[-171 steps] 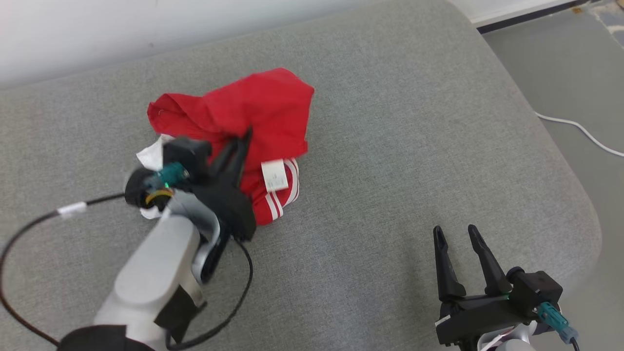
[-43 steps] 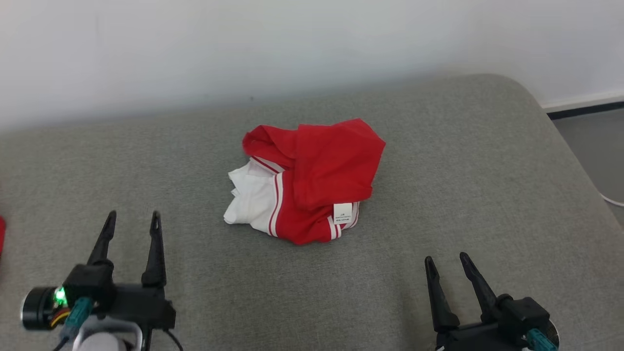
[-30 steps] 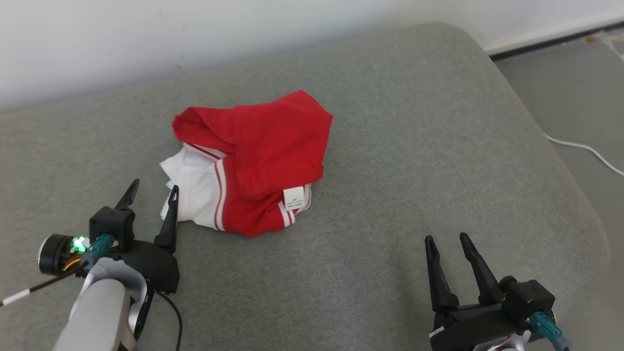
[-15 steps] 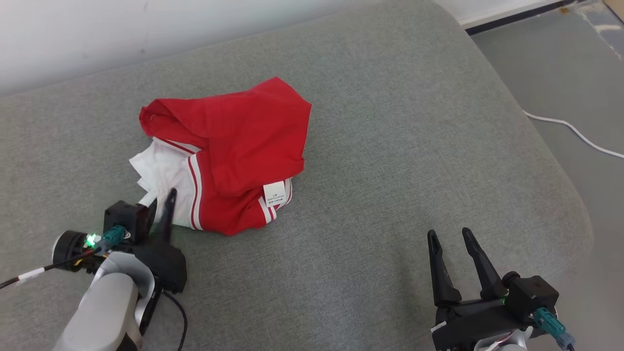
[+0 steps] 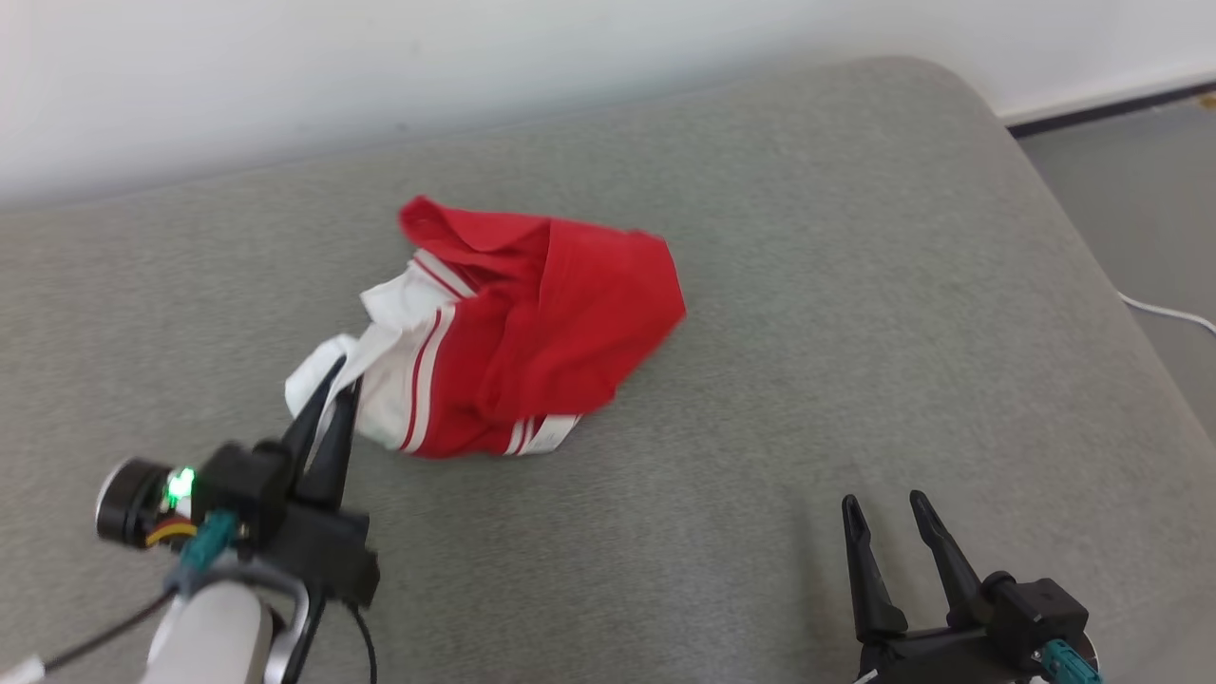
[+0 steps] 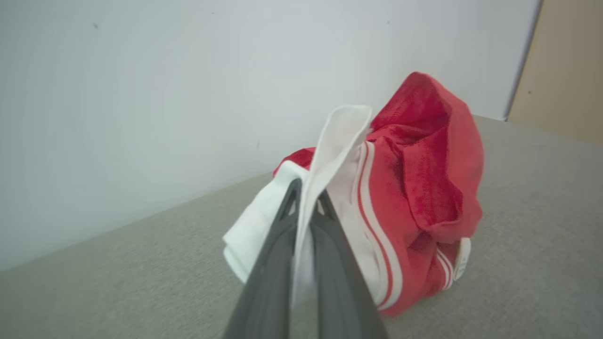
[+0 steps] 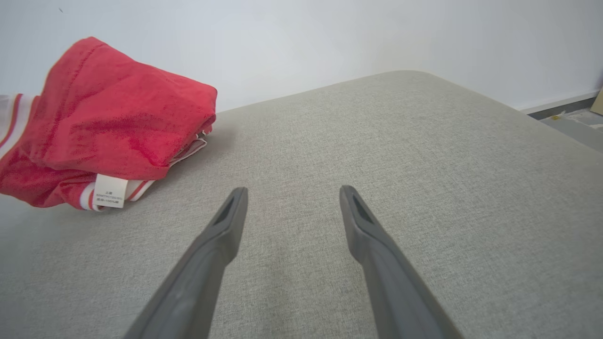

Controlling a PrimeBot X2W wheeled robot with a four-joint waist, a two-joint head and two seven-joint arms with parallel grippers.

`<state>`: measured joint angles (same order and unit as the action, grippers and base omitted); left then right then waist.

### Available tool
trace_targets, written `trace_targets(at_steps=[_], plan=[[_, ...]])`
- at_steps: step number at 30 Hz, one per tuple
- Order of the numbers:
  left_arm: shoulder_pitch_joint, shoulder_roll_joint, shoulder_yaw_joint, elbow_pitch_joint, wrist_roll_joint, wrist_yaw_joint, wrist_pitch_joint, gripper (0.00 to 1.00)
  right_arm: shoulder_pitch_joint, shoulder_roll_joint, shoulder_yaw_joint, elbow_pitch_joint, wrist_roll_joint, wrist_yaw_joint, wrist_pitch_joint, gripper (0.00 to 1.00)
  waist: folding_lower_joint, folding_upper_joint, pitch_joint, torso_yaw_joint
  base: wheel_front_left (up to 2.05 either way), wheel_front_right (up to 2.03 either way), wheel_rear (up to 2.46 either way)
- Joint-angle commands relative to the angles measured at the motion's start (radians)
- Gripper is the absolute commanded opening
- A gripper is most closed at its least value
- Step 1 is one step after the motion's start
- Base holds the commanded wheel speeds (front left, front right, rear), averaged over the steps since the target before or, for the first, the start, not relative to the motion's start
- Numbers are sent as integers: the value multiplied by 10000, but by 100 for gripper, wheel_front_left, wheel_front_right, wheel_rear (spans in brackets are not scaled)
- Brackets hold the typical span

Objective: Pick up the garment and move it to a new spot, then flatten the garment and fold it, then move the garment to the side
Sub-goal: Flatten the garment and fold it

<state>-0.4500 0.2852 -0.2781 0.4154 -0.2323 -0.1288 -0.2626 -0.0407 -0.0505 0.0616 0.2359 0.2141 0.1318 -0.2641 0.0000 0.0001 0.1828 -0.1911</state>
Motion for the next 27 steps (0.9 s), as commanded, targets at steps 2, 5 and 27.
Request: trace_targets(at_steps=[2, 5, 27], plan=[[1003, 89, 229, -929, 352, 91, -34, 0, 180, 2, 3, 6, -105, -23, -5, 100, 0, -1, -519, 896, 0, 0, 0], [2019, 136, 384, -1891, 682, 227, -34, 0, 284, 2, 32, 16, -110, -23, -5, 100, 0, -1, -683, 1223, 0, 0, 0], [4096, -1665, -210, -2281, 537, -25, -36, 100, 688, 0, -79, 95, -278, -24, -5, 100, 0, -1, -1251, 1815, 0, 0, 0]])
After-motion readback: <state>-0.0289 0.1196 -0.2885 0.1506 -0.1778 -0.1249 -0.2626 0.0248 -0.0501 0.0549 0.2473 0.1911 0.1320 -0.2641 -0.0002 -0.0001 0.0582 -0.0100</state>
